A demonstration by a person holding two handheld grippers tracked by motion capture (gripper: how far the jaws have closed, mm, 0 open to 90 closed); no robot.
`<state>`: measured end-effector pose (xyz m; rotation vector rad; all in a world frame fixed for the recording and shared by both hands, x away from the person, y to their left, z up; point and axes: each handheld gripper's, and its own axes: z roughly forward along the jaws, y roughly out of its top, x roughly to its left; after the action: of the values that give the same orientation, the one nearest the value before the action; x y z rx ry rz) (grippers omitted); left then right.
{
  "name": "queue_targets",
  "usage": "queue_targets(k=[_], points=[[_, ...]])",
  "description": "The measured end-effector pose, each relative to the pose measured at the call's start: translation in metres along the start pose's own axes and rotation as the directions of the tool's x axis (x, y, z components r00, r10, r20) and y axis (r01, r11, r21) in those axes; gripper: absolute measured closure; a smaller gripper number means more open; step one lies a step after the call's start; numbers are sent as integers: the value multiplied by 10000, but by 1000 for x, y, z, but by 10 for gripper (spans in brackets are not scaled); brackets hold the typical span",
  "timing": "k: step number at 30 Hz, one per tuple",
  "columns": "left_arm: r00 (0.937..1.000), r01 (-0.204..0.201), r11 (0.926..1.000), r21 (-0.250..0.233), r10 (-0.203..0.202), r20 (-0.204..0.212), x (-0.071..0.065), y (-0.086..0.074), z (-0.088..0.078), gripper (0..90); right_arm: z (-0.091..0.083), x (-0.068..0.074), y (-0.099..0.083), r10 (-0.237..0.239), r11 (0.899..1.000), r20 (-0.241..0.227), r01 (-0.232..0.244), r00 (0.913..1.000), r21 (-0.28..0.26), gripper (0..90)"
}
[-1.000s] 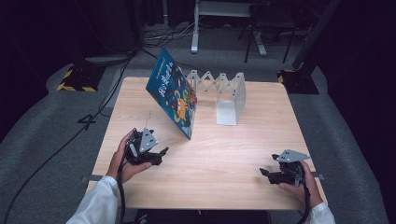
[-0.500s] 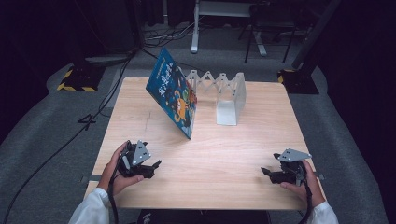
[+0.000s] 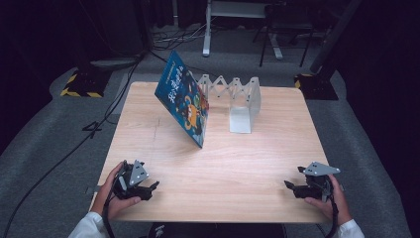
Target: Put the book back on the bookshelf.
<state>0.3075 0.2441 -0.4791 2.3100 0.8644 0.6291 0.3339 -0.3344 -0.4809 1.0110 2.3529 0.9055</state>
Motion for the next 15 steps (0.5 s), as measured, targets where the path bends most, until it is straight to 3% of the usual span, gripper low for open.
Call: queue_targets(k=[10, 15], points=[[9972, 751, 9969, 248, -750, -34, 8, -31, -2, 176, -3, -8, -27, 632, 9979, 45, -632, 9980, 134, 226], [9850, 1695, 9855, 19, -1695, 311, 18, -47, -6, 174, -8, -18, -40, 1268, 9918, -66, -1269, 9919, -119, 207]])
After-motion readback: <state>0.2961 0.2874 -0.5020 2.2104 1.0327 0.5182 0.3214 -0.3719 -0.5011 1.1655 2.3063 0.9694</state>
